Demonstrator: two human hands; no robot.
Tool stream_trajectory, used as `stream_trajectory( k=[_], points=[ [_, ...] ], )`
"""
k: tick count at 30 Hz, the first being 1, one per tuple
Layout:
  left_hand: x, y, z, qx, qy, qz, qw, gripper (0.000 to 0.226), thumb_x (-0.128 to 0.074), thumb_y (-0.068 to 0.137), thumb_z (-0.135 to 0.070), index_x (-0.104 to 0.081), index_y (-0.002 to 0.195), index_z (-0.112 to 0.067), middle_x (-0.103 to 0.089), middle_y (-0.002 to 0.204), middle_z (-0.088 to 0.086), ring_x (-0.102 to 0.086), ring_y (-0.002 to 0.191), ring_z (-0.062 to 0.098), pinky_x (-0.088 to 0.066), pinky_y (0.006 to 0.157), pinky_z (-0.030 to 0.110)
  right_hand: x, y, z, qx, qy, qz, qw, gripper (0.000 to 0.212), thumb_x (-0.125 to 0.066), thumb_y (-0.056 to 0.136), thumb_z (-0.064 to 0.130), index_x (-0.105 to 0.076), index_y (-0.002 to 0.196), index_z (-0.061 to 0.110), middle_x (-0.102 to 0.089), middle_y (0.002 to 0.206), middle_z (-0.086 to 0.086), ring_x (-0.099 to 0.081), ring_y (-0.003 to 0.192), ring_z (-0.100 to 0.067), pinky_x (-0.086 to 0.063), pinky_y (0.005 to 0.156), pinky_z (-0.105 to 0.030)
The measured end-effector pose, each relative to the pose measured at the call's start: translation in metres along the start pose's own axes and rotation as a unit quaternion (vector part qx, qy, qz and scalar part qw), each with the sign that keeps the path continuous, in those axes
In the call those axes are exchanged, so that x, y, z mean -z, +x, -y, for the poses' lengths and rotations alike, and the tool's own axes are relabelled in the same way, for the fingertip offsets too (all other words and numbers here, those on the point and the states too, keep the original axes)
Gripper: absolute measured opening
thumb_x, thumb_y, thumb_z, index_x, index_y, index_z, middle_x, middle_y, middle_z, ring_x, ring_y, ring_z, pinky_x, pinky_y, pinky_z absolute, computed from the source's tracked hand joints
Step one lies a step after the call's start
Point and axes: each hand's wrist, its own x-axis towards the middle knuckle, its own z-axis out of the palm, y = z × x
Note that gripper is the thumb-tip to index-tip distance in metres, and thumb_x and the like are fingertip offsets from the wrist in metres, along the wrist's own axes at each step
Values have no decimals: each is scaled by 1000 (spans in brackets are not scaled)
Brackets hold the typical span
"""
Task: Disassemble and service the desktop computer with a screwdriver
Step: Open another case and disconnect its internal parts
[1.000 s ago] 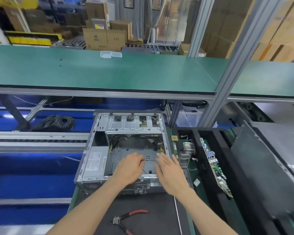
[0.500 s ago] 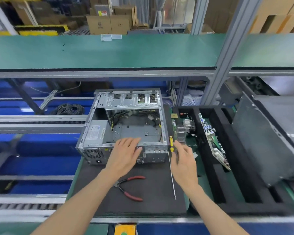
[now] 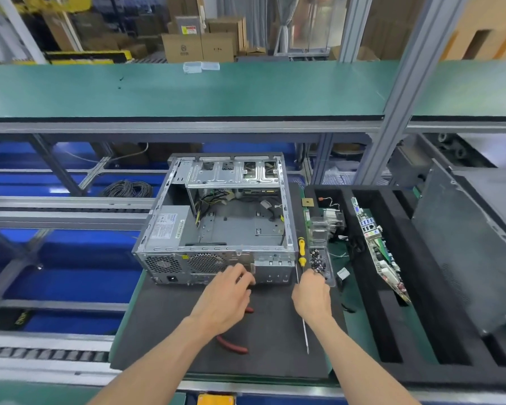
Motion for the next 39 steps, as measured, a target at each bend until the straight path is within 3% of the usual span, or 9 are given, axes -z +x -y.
stream_trajectory(
  k=[6, 11, 18, 22, 26, 29, 33, 37, 39],
  points=[
    [-5, 0, 8, 48, -3, 58, 997, 28, -46, 100, -29, -57, 125, -21, -49, 119, -6, -51, 108, 16, -47, 96, 35, -4, 15, 12, 7, -64, 8, 998, 27, -56, 97, 7, -55, 123, -1, -63, 117, -15, -64, 110, -33, -54, 83, -38],
    [-11, -3, 9, 68, -20, 71, 995, 29, -46, 100, -29, -55, 127, -23, -48, 120, -7, -50, 112, 14, -44, 100, 33, -7, 15, 4, 10, -95, 16, 995, 22, -51, 99, 10, -63, 117, 5, -65, 114, -11, -65, 106, -31, -48, 73, -35],
    [-15, 2, 5, 64, -61, 50, 995, 28, -46, 101, -29, -57, 126, -24, -51, 119, -9, -50, 114, 11, -43, 100, 27, -4, 14, -2, -7, 10, 23, 1000, 18, -46, 93, 3, -60, 104, 2, -68, 107, -15, -66, 102, -35, -42, 68, -32],
    [-4, 10, -7, 41, -111, 12, 993, 20, -46, 101, -31, -62, 111, -25, -56, 105, -13, -58, 93, 9, -49, 86, 31, 7, 7, -4, 4, 39, -10, 999, 18, -43, 91, -4, -56, 103, 1, -67, 103, -19, -66, 97, -36, -40, 66, -30],
    [12, 26, -30, 21, -202, -70, 977, 16, -50, 98, -29, -59, 86, -23, -56, 77, -19, -52, 68, 0, -46, 68, 26, 22, -5, -7, 31, 67, -77, 994, 13, -37, 92, -3, -45, 90, 7, -61, 83, -17, -51, 69, -30, -35, 60, -34],
    [28, 49, -51, 78, -311, -117, 940, 29, -49, 97, -35, -54, 73, -20, -57, 59, -9, -61, 58, 7, -51, 61, 35, 35, -10, -7, 60, 89, -139, 984, 17, -36, 93, -3, -39, 83, 10, -49, 66, -7, -43, 57, -23, -26, 49, -32],
    [57, 86, -77, 167, -461, -161, 857, 32, -55, 92, -44, -62, 75, -18, -68, 63, 1, -70, 57, 9, -60, 58, 40, 54, -15, 8, 120, 113, -219, 962, 27, -41, 97, 1, -33, 77, 17, -37, 55, 4, -35, 47, -12, -16, 44, -23],
    [80, 120, -87, 244, -561, -72, 788, 56, -69, 73, -67, -71, 103, -20, -76, 92, -2, -73, 89, 14, -58, 86, 42, 64, -24, 27, 217, 145, -230, 937, 22, -45, 98, 2, -39, 83, 17, -36, 55, 11, -51, 48, -33, -26, 47, -33],
    [87, 129, -87, 252, -647, -15, 720, 49, -76, 74, -58, -72, 102, -19, -77, 96, 1, -73, 96, 15, -54, 93, 42, 62, -28, 36, 268, 173, -206, 925, 11, -39, 97, 9, -50, 94, 9, -53, 58, -5, -54, 52, -40, -30, 48, -38]
  ],
)
